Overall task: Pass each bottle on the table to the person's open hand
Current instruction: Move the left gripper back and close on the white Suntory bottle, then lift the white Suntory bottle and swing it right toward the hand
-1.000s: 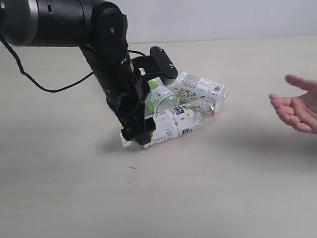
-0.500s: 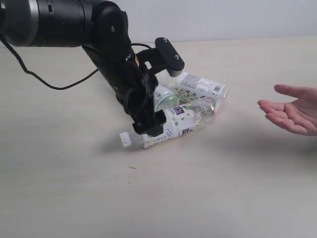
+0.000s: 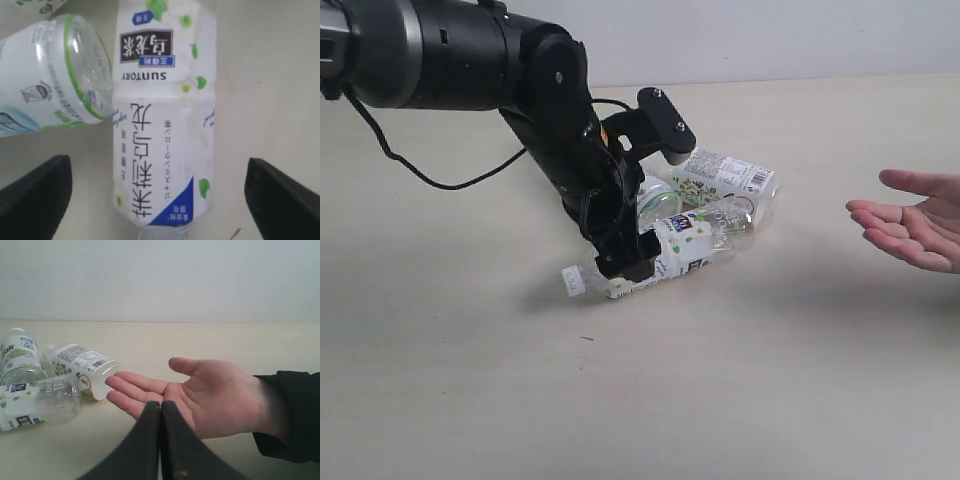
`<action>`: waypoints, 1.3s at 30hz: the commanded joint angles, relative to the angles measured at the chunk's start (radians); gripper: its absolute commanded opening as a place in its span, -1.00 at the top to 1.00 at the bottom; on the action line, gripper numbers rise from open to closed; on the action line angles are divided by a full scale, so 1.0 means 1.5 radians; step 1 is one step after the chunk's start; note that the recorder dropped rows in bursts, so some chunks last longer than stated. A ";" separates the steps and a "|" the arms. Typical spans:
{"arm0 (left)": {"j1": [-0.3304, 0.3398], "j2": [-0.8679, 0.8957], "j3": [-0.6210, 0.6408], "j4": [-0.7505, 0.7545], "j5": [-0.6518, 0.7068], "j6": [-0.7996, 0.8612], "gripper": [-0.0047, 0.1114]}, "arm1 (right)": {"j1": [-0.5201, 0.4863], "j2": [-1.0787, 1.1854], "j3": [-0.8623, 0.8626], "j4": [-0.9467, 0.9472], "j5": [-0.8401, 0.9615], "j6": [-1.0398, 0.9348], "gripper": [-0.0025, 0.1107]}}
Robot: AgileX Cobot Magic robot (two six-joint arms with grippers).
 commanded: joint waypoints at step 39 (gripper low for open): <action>-0.001 0.084 0.003 0.008 -0.003 -0.001 0.53 | -0.005 -0.003 0.003 -0.004 -0.005 0.000 0.96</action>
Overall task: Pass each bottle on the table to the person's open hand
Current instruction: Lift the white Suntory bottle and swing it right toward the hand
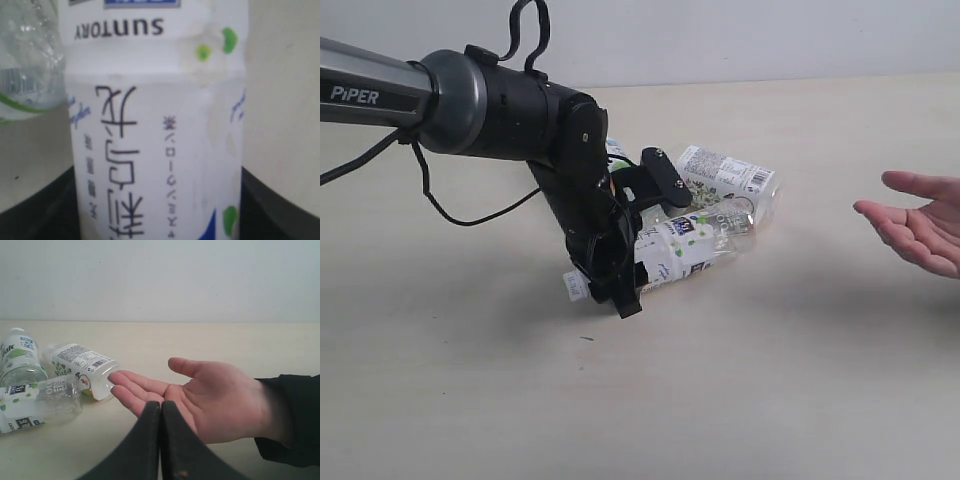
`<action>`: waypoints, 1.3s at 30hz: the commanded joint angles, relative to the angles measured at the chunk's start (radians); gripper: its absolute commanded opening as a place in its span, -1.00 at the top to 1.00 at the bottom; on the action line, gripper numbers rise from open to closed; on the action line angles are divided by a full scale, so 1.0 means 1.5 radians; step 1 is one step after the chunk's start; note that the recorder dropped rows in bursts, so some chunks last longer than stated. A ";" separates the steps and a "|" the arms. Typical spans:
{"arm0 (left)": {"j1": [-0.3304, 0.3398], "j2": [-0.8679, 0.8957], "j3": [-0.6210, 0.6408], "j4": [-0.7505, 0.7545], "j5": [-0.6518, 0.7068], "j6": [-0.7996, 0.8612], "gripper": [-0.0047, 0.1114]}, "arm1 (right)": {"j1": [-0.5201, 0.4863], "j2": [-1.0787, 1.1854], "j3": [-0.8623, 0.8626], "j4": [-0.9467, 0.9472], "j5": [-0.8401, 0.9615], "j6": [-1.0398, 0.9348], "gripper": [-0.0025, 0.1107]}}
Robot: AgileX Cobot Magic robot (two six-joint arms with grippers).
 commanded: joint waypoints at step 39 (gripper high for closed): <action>-0.132 -0.224 -0.103 -0.205 0.121 -0.303 0.92 | -0.005 -0.003 0.003 -0.004 -0.017 0.000 0.96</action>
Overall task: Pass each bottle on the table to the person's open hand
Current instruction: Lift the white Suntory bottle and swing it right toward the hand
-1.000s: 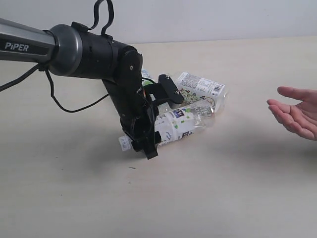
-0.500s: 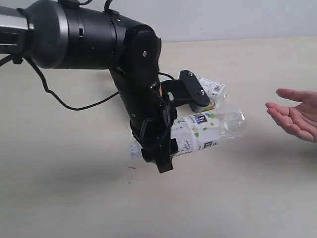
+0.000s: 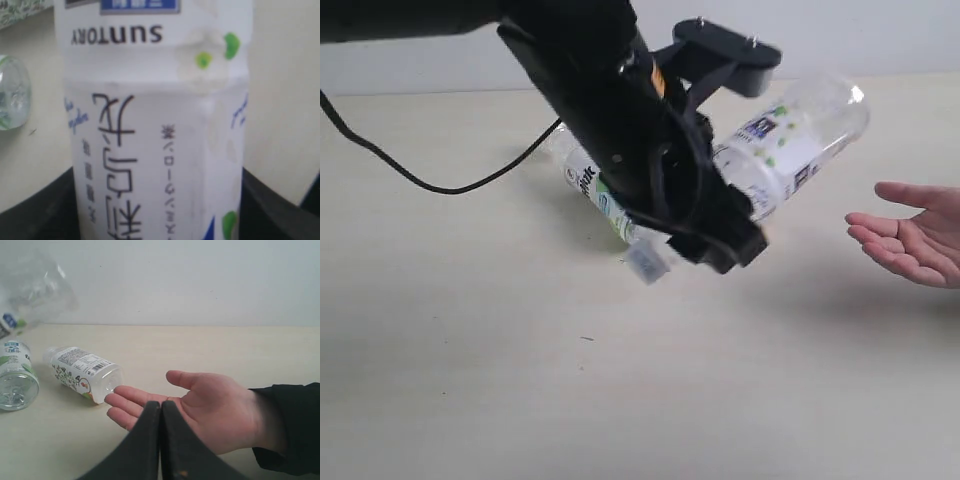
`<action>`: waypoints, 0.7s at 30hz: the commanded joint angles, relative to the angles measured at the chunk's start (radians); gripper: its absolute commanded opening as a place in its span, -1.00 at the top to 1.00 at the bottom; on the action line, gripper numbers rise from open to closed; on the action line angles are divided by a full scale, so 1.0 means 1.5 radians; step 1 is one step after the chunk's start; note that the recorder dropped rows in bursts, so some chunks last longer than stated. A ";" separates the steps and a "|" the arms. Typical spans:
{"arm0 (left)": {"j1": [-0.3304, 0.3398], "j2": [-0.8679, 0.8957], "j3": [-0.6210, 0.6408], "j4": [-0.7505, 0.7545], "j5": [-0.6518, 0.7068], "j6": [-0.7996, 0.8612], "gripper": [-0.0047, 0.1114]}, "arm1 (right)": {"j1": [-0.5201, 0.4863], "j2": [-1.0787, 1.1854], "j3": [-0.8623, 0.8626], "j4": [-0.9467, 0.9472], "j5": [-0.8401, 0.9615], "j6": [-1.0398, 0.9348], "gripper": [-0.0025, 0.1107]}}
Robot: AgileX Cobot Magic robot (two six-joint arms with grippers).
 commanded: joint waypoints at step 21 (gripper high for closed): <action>-0.048 0.079 -0.067 -0.611 -0.431 -0.009 0.92 | -0.005 -0.003 0.003 -0.004 -0.010 0.000 0.96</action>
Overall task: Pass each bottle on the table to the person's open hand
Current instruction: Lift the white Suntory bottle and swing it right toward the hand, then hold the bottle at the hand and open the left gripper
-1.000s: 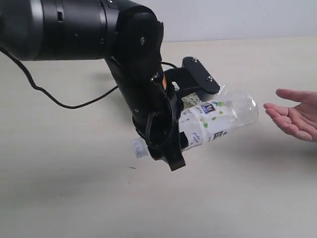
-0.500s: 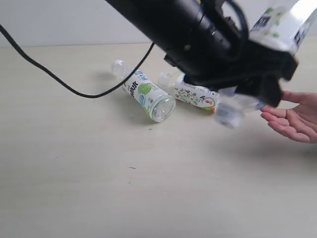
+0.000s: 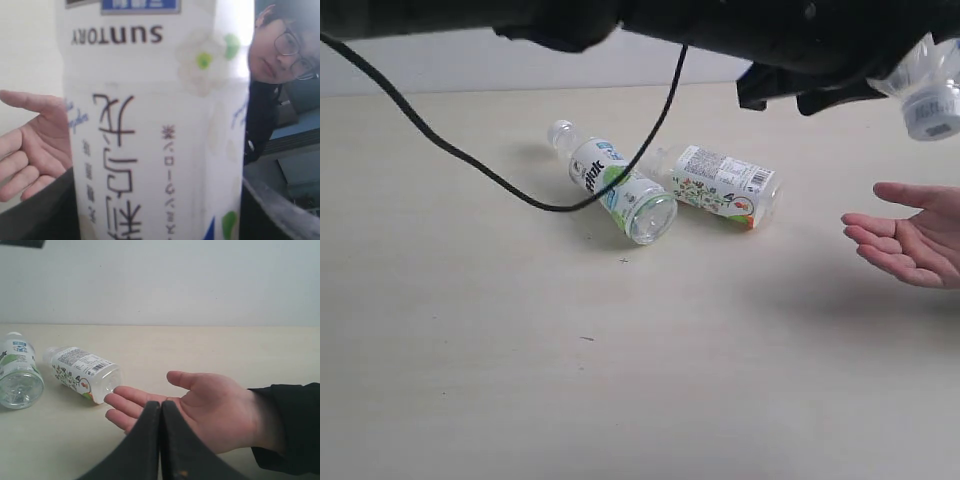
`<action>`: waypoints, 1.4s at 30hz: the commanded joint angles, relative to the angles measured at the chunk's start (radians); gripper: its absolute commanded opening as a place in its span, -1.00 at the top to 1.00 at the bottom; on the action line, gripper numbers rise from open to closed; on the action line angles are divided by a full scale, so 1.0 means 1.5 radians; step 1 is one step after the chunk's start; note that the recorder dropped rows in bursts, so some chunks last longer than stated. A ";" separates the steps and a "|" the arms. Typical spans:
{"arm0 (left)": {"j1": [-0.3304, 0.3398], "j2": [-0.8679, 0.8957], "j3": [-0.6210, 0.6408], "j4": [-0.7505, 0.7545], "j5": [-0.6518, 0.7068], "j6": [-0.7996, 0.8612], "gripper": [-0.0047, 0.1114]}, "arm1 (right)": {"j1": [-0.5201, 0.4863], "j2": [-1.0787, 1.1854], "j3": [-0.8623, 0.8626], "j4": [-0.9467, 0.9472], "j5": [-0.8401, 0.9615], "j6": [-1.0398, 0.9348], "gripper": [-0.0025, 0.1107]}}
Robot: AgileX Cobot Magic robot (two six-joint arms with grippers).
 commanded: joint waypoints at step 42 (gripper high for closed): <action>-0.083 0.314 -0.140 -0.310 -0.012 0.022 0.23 | -0.005 -0.003 0.003 -0.004 -0.010 0.000 0.96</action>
